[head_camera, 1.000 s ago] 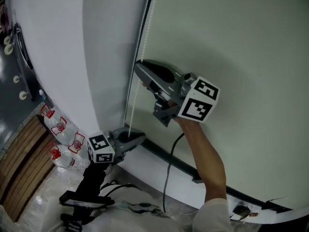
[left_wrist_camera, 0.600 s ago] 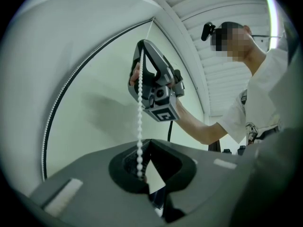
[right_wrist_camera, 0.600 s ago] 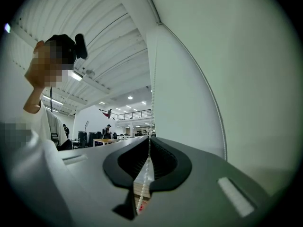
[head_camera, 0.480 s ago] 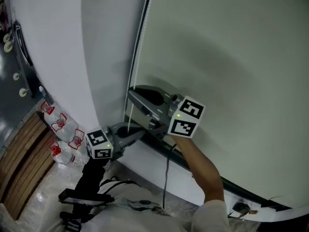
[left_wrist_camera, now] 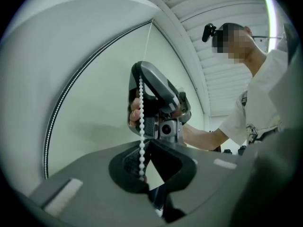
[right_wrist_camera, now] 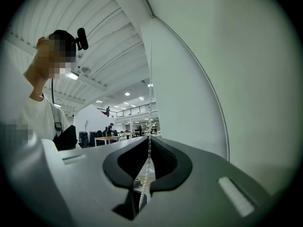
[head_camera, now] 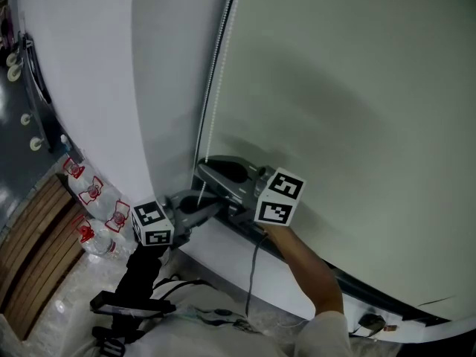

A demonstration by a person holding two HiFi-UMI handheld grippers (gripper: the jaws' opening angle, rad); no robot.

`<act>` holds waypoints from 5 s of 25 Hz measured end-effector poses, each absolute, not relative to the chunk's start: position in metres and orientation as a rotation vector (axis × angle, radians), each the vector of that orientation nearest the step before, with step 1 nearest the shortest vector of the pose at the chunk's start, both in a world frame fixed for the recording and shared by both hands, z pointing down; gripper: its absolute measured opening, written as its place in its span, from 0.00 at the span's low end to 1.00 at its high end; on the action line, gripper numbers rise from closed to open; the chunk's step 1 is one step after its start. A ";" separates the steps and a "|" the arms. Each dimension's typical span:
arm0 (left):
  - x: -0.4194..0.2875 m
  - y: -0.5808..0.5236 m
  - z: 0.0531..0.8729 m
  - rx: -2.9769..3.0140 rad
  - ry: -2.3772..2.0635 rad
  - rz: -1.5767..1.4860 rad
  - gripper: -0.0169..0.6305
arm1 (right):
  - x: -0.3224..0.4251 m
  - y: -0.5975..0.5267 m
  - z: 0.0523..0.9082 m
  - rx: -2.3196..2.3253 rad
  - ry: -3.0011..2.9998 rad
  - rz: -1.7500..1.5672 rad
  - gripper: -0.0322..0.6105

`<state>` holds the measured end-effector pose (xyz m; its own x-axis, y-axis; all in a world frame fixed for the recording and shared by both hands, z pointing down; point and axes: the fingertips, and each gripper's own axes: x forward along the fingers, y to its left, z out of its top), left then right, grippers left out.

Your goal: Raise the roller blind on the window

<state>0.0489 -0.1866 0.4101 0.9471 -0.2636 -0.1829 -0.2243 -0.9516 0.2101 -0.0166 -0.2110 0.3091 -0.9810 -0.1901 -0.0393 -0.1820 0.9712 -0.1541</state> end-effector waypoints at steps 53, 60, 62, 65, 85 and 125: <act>0.054 -0.182 0.413 2.897 -0.349 -0.317 0.02 | -0.024 -0.238 0.111 -0.269 2.873 0.121 0.07; 0.054 -0.183 0.409 2.902 -0.350 -0.315 0.02 | -0.023 -0.233 0.159 -0.284 2.924 0.056 0.07; 0.053 -0.184 0.407 2.899 -0.358 -0.314 0.02 | -0.025 -0.232 0.171 -0.283 2.939 0.036 0.07; 0.054 -0.184 0.408 2.901 -0.356 -0.306 0.02 | -0.023 -0.230 0.187 -0.282 2.948 -0.001 0.07; 0.055 -0.184 0.409 2.915 -0.342 -0.294 0.02 | -0.022 -0.216 0.318 -0.280 3.090 -0.274 0.07; 0.060 -0.181 0.412 2.911 -0.323 -0.288 0.02 | -0.029 -0.255 0.041 -0.217 2.786 0.221 0.08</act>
<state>0.0604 -0.1806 0.4121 0.9572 -0.2346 -0.1697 -0.1959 -0.9563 0.2169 -0.0294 -0.2548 0.0411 -0.9318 -0.1234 -0.3415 -0.1758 0.9762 0.1268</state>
